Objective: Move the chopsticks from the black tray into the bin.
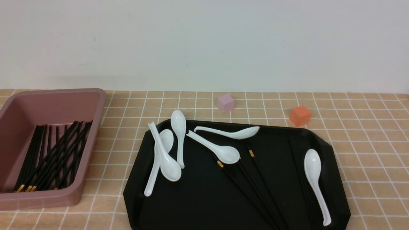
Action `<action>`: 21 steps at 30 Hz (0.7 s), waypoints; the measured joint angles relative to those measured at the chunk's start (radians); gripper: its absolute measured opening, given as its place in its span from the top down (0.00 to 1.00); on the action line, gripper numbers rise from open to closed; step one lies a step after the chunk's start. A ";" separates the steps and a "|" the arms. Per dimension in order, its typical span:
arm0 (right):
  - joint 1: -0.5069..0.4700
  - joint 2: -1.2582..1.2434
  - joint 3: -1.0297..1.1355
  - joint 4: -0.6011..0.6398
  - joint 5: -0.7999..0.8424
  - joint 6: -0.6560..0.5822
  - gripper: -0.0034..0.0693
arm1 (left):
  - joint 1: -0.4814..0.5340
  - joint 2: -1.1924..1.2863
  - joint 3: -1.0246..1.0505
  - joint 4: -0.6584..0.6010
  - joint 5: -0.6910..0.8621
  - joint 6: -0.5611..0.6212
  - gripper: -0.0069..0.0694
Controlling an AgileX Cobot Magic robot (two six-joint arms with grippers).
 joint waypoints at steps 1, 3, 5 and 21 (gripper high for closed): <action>-0.039 -0.026 0.029 -0.005 0.009 0.000 0.90 | 0.000 0.000 0.000 0.000 0.000 0.000 0.60; -0.129 -0.082 0.094 -0.012 0.031 0.000 0.89 | 0.000 0.000 0.000 0.000 0.000 0.000 0.60; -0.191 -0.104 0.140 -0.012 0.045 0.000 0.89 | 0.000 0.000 0.000 0.000 0.000 0.000 0.60; -0.314 -0.112 0.180 -0.016 0.211 0.001 0.87 | 0.000 0.000 0.000 0.000 0.000 0.000 0.60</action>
